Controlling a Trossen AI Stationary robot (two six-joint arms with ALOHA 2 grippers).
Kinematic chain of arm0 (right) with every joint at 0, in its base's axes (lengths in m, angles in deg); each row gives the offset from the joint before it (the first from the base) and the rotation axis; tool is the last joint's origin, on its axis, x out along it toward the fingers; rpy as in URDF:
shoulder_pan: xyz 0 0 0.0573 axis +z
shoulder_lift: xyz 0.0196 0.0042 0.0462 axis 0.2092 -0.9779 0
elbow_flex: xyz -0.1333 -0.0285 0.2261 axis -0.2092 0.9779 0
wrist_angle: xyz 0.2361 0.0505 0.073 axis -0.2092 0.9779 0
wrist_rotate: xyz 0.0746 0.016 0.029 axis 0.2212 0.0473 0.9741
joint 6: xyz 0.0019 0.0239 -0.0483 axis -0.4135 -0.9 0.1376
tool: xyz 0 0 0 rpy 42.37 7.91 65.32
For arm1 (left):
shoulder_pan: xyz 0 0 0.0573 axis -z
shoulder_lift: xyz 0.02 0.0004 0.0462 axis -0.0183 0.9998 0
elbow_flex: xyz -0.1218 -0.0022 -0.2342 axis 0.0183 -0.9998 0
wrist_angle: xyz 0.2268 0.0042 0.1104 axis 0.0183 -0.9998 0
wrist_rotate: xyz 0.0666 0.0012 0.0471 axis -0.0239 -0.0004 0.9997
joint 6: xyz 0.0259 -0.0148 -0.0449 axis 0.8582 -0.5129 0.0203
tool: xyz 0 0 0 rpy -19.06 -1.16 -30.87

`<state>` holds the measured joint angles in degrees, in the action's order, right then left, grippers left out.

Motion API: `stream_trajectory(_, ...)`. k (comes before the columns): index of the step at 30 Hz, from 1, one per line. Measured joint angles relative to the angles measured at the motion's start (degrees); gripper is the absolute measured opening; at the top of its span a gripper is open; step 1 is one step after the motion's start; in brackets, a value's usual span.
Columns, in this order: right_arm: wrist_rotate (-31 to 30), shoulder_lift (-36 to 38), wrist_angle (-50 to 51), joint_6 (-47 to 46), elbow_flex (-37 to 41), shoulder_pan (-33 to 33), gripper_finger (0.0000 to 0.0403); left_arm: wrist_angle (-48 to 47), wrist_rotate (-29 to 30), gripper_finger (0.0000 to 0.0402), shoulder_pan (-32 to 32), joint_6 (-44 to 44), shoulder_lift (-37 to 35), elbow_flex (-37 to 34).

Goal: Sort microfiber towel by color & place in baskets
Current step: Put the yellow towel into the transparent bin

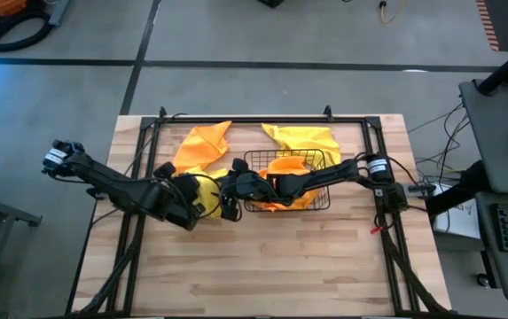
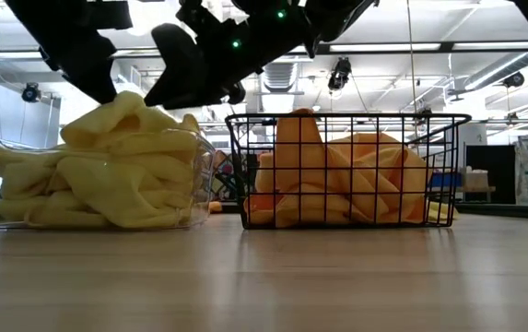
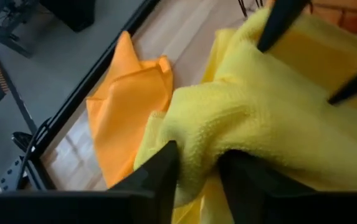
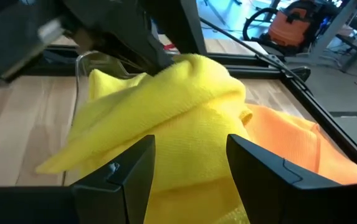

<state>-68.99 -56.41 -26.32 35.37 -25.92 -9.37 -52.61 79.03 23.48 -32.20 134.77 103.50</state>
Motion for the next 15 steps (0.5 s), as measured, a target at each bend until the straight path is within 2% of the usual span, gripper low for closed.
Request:
stream_trajectory(7, 0.0, -0.1, 0.3, 0.0, 0.0, -0.1, 0.0194, -9.7, -6.0, 0.0166, 0.0, 6.9, 0.0, 5.8)
stream_trajectory(15, 0.0, -0.1, 0.5, 0.1, 0.0, -0.1, 0.0194, -18.6, -7.6, 0.0179, 0.0, 15.6, 0.0, 11.9)
